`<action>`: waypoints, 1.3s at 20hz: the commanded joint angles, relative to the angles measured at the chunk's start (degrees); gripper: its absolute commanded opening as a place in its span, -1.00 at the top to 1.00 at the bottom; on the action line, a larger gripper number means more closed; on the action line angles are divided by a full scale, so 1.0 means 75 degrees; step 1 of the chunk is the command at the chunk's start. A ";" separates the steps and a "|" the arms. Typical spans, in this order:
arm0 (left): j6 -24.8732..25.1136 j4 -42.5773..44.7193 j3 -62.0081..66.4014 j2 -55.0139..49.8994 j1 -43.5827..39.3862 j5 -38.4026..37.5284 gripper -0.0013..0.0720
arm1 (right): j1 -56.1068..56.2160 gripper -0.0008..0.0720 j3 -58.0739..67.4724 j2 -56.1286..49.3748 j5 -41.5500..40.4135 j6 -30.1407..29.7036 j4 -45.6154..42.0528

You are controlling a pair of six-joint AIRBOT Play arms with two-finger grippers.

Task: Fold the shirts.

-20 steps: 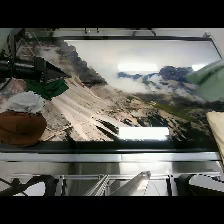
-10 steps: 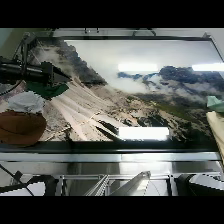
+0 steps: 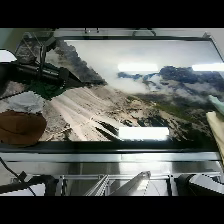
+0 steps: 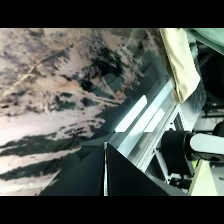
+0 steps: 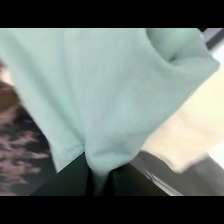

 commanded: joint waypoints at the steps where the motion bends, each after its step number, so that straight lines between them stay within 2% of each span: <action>1: 0.0335 0.0015 0.0006 -0.0006 -0.0420 0.0012 0.93 | -0.0003 0.90 -0.0525 0.0070 0.0551 0.1005 -0.2194; 7: 0.0335 0.0012 0.0006 -0.0006 -0.0644 0.0000 0.93 | -0.0003 0.90 -0.2538 0.0058 -0.1352 0.1445 -0.3550; 10: 0.0335 0.0009 0.0006 -0.0006 -0.0641 -0.0006 0.93 | -0.0017 0.90 -0.3383 -0.0044 -0.2340 0.1635 -0.3666; 14: 0.0335 0.0012 0.0006 -0.0003 -0.0641 -0.0058 0.93 | -0.0137 0.89 -0.3751 -0.0592 -0.2576 0.1749 -0.3657; 15: 0.0335 0.0012 0.0006 -0.0006 -0.0644 -0.0052 0.93 | -0.0140 0.69 -0.3751 -0.0708 -0.2451 0.1749 -0.3663; 16: 0.0335 0.0009 0.0006 -0.0006 -0.0644 -0.0044 0.93 | -0.0149 -0.09 -0.3748 -0.0775 -0.2358 0.1749 -0.3672; 17: 0.0335 0.0009 0.0006 -0.0003 -0.0641 -0.0044 0.93 | -0.0146 -0.77 -0.3745 -0.0799 -0.2247 0.1754 -0.3756; 19: 0.0335 0.0003 0.0006 -0.0003 -0.0644 -0.0058 0.93 | -0.0143 -0.77 -0.3506 -0.0793 -0.1714 0.1760 -0.3885; 24: 0.0341 0.0006 0.0050 0.0006 -0.0624 -0.0050 0.93 | -0.0017 -0.77 -0.1670 -0.0720 0.0921 0.2512 -0.3829; 26: 0.0347 0.0015 0.0364 0.0003 -0.0618 -0.0198 0.93 | 0.0245 -0.77 -0.0871 -0.0717 0.1635 0.2544 -0.3716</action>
